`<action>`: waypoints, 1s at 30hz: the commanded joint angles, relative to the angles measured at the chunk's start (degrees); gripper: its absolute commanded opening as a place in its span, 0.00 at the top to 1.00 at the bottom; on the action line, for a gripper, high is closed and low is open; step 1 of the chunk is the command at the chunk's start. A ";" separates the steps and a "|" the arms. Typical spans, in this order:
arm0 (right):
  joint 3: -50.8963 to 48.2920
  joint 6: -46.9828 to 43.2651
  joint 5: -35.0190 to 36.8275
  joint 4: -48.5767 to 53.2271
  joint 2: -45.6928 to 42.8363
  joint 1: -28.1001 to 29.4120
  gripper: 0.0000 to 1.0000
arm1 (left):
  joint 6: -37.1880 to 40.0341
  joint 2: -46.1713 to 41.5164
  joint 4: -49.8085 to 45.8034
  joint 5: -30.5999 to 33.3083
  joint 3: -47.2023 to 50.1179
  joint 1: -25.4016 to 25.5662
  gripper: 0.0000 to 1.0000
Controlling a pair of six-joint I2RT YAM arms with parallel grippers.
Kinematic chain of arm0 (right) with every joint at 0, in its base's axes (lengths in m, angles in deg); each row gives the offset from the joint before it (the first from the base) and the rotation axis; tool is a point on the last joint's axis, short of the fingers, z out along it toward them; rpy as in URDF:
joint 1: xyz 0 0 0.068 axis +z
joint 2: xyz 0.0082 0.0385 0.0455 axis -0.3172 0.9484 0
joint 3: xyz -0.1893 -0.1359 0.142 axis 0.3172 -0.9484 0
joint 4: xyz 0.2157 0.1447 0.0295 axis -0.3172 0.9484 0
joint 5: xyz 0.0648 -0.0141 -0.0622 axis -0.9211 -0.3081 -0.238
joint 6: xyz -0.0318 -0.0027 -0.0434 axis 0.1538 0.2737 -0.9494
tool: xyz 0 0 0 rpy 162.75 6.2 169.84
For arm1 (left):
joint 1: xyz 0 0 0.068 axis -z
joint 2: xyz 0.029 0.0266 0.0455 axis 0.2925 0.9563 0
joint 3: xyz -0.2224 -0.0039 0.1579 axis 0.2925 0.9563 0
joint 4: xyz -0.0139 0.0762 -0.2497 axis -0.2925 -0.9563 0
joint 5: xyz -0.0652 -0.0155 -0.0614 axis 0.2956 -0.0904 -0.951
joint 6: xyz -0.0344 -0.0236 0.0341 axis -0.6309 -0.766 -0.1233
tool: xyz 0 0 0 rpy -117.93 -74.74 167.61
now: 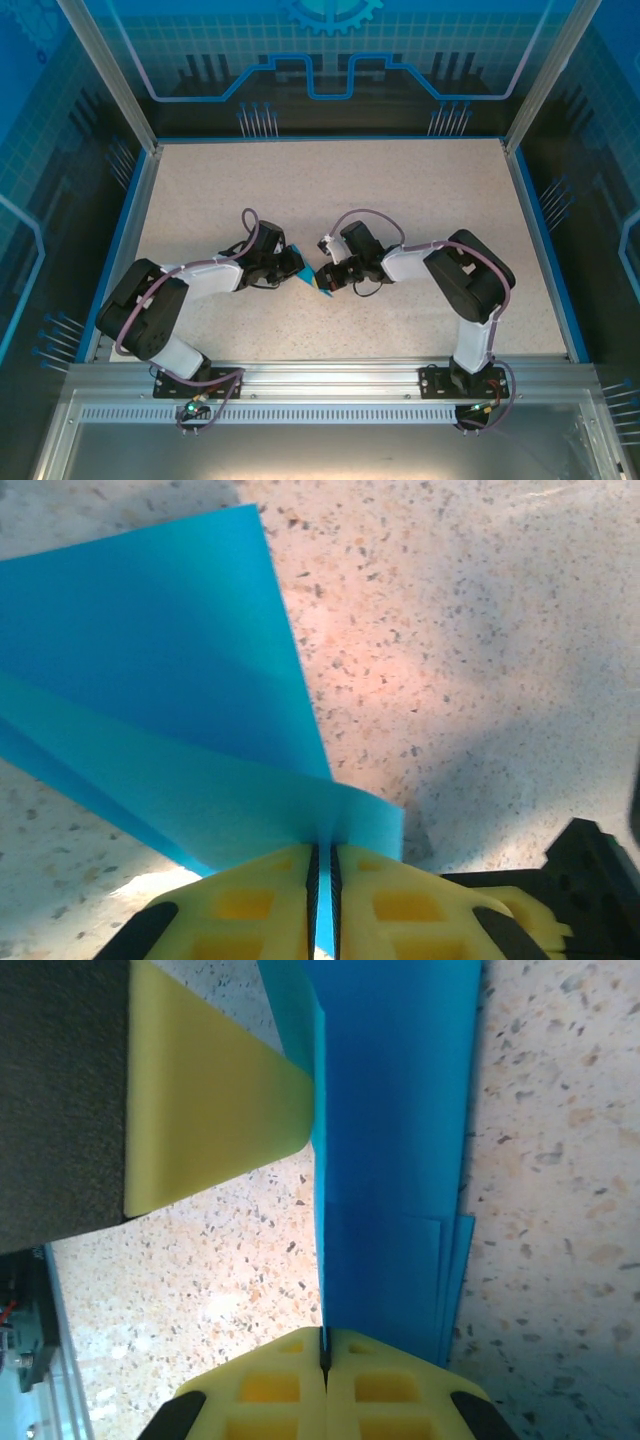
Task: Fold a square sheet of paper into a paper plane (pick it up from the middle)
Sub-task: Fold the wing for the fifth time at the center of the table.
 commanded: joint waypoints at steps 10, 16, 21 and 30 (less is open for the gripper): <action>1.33 6.37 -7.20 -1.29 5.12 -2.53 1.00 | 1.61 -0.05 3.81 -3.36 1.52 -0.42 0.84; 3.37 9.08 -9.27 -0.87 7.87 -3.57 1.00 | 1.90 -0.44 4.91 -3.34 2.36 -0.38 0.84; 3.93 11.35 -10.68 -0.97 9.42 -4.50 1.00 | 2.25 -0.69 5.40 -3.52 3.02 -0.43 0.85; 5.07 15.12 -12.74 -0.54 12.15 -5.92 1.00 | 2.92 -0.79 5.88 -3.71 3.65 -0.39 0.85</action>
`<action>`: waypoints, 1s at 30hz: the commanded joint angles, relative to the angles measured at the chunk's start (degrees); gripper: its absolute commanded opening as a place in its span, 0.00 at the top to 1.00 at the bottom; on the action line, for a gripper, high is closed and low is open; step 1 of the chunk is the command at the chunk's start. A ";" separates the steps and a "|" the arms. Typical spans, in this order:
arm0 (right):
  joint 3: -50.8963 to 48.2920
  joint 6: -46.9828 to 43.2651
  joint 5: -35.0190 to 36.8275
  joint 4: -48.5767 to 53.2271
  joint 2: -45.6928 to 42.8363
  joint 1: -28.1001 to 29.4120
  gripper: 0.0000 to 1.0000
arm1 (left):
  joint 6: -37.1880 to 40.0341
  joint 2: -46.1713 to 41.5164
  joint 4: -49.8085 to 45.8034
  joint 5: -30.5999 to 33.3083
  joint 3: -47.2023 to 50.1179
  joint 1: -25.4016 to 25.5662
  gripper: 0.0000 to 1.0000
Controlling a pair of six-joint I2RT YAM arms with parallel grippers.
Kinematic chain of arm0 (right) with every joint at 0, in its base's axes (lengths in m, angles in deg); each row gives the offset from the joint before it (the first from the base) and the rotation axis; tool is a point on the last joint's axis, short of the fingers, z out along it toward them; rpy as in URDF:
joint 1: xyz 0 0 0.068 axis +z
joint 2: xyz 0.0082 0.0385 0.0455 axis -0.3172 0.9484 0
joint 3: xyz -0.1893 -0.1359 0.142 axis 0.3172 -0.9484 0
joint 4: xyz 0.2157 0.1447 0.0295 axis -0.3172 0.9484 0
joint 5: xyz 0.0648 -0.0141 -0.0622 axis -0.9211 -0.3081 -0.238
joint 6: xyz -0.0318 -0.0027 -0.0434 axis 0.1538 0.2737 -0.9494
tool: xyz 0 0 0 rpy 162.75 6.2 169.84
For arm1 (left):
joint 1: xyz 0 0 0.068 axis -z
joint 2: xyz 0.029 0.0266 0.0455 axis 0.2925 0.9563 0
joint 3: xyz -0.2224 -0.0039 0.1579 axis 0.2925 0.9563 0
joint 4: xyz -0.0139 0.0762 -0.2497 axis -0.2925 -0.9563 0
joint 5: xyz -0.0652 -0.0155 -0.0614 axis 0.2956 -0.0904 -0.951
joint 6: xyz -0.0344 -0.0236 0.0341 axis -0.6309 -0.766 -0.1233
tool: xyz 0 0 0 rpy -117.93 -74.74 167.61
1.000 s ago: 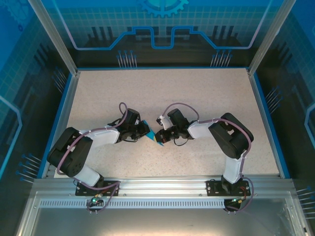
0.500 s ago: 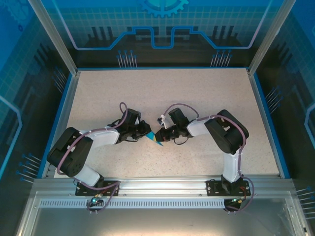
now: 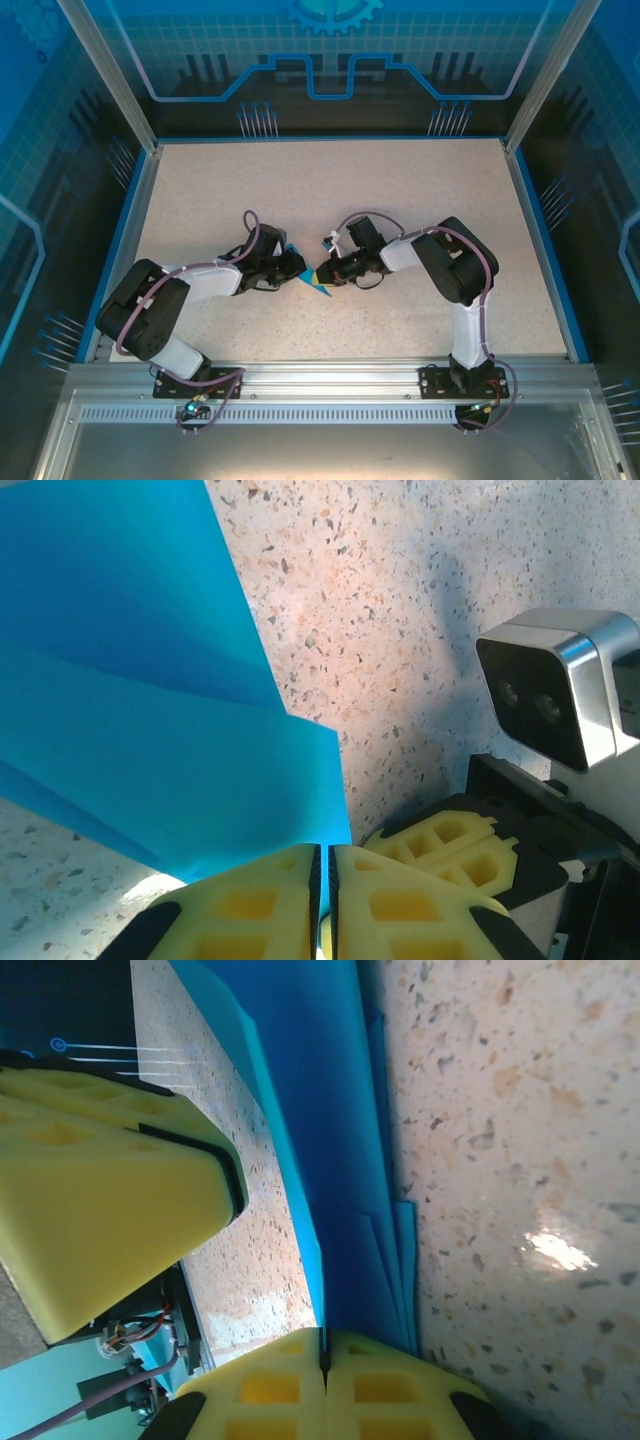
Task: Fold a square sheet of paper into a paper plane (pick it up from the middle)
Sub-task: Fold the wing for the fifth time at the center of the table.
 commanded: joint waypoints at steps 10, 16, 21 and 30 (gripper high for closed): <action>1.88 2.80 4.05 4.14 4.61 -1.53 1.00 | 1.88 -0.18 1.54 -1.31 1.12 -0.40 0.86; 2.31 3.33 4.94 5.86 5.06 -1.84 1.00 | 1.95 0.56 1.43 -0.97 1.19 -0.38 0.88; 2.33 3.30 6.00 6.73 5.14 -1.89 1.00 | 1.63 1.38 0.99 -0.12 1.21 -0.37 0.90; 2.31 2.90 6.94 7.43 5.15 -1.91 1.00 | 1.20 3.14 0.23 1.63 1.27 -0.44 0.93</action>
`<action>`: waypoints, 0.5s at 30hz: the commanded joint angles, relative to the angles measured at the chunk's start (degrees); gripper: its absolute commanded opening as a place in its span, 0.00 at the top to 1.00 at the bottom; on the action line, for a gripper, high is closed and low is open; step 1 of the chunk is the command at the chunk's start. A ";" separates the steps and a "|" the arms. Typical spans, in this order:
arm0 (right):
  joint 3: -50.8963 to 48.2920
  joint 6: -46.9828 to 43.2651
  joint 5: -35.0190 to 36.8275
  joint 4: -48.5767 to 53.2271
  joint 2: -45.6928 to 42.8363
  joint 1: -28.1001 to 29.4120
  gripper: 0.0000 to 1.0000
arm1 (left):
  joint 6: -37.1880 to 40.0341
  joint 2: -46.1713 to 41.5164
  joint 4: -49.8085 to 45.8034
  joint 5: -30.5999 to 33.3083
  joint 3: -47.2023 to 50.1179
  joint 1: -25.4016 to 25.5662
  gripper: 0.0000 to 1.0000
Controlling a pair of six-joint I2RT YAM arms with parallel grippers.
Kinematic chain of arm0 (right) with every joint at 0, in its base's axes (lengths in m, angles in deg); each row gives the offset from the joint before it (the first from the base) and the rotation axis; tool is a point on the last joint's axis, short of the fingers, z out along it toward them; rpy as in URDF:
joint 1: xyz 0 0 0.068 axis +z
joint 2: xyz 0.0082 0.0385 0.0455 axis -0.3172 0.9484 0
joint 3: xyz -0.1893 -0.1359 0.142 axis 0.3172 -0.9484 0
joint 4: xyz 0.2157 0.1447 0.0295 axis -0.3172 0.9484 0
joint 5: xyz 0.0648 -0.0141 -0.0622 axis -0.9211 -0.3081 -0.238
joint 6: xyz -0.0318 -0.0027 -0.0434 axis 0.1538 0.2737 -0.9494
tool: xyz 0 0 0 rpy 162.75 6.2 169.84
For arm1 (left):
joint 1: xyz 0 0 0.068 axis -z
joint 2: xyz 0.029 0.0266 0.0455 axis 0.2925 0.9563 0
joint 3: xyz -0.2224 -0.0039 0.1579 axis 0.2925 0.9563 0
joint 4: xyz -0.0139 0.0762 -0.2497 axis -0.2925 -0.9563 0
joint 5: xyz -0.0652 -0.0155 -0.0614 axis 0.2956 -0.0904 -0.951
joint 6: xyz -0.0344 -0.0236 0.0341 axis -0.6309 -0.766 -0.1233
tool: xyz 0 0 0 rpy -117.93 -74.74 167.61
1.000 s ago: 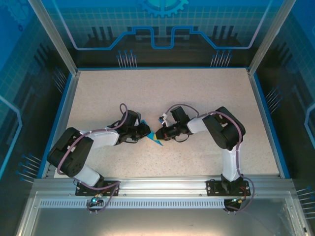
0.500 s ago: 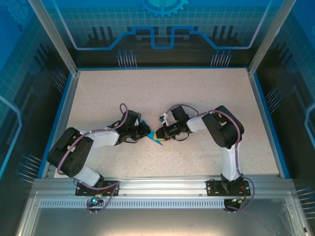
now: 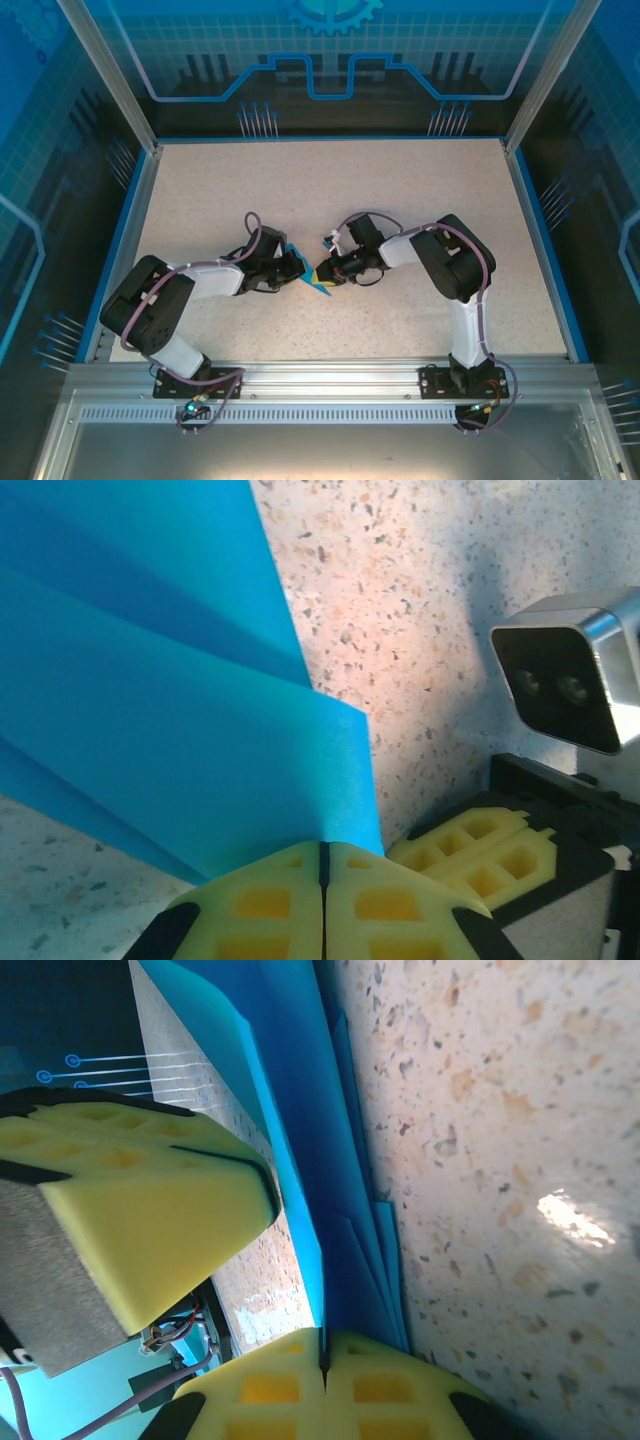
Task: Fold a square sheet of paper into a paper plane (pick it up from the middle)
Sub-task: Fold the wing for the fifth time at the center of the table.
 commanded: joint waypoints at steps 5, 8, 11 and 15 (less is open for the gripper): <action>-0.06 -0.26 9.20 4.13 3.45 -1.04 1.00 | 0.91 2.16 -0.39 2.08 0.70 -0.43 0.93; 0.07 -0.49 9.17 4.38 3.36 -1.05 1.00 | 1.03 2.62 -0.52 2.46 0.53 -0.43 0.93; 0.22 -0.93 9.42 5.04 2.81 -1.03 1.00 | 1.30 3.21 -0.78 2.76 0.26 -0.46 0.93; 0.74 -2.14 9.87 6.46 0.65 -0.98 0.98 | 1.16 4.18 -1.35 3.03 -0.09 -0.42 0.93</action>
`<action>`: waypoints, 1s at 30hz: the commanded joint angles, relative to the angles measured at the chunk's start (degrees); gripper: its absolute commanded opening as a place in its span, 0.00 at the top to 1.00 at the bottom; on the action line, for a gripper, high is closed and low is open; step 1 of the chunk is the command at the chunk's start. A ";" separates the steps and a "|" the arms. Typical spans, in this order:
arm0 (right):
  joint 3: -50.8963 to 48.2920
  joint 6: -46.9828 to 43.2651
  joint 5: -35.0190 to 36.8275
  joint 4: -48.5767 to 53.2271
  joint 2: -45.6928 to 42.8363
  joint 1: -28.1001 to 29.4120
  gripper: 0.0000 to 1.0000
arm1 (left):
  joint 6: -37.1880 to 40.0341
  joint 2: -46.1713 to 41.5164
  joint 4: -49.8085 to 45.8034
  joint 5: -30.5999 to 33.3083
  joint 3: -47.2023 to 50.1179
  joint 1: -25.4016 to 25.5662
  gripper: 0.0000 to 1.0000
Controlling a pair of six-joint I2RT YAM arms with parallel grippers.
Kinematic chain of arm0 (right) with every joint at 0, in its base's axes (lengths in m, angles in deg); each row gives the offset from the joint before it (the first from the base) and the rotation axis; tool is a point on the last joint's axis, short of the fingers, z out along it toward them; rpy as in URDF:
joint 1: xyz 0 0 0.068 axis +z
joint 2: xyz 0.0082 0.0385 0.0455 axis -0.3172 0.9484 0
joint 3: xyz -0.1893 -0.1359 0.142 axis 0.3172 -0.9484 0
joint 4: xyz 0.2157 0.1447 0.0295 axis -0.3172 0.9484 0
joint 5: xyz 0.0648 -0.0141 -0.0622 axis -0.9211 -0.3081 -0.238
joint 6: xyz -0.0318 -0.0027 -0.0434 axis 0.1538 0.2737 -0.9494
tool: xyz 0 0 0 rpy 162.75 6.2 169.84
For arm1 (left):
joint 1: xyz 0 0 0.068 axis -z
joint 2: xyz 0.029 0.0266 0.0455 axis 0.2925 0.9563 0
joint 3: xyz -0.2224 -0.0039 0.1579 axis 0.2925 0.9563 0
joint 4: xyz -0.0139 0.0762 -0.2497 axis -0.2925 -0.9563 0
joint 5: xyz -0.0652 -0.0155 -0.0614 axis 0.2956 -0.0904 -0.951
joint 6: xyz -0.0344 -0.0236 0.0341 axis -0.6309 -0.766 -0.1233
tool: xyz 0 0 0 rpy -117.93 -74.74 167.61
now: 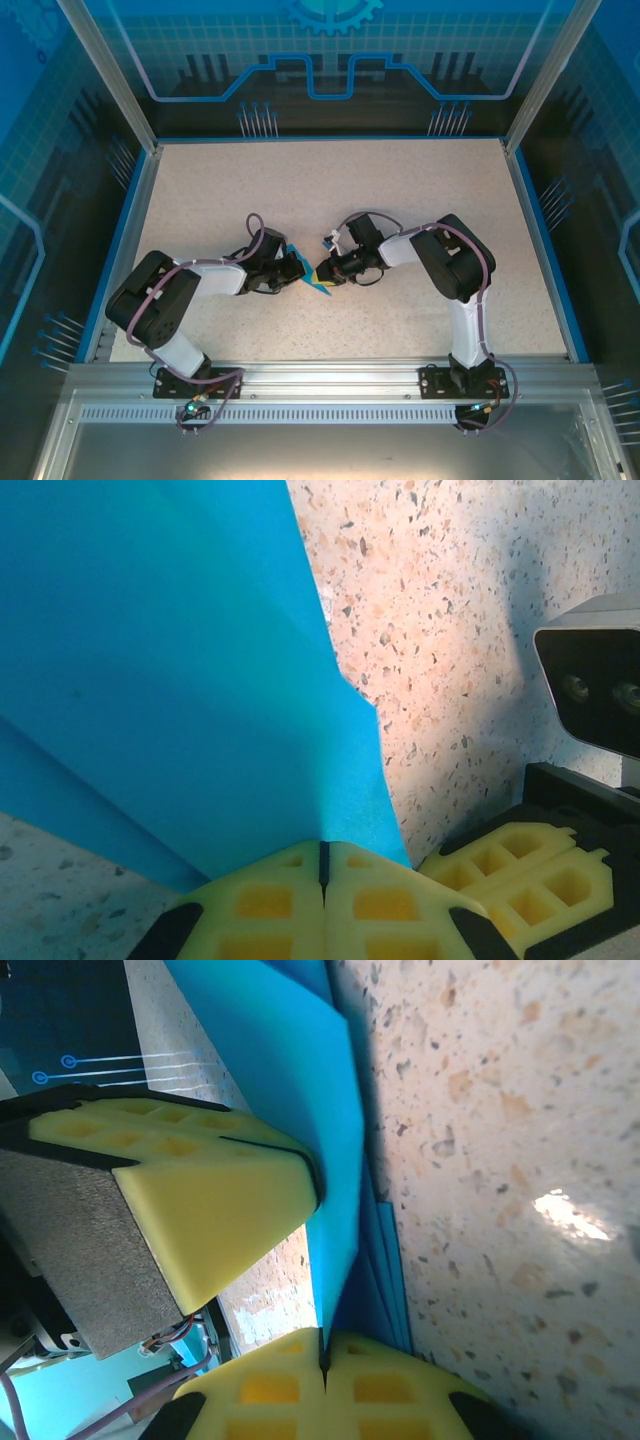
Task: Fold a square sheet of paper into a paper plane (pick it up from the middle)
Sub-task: Fold the wing for the fifth time at the center of the table.
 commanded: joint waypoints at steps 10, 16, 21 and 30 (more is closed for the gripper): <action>2.60 -9.21 12.27 12.27 -6.65 0.09 0.77 | 0.15 3.12 -2.65 2.52 -0.19 -0.46 0.93; 2.94 -12.44 13.13 15.26 -7.63 1.34 0.75 | -0.12 3.17 -2.89 2.43 -0.42 -0.45 0.93; 1.58 -13.84 12.15 13.65 -9.28 2.63 0.71 | -0.20 3.28 -3.14 2.27 -0.59 -0.46 0.93; 1.31 -15.42 14.47 14.92 -10.90 3.45 0.70 | -0.18 3.47 -3.44 2.06 -0.94 -0.46 0.93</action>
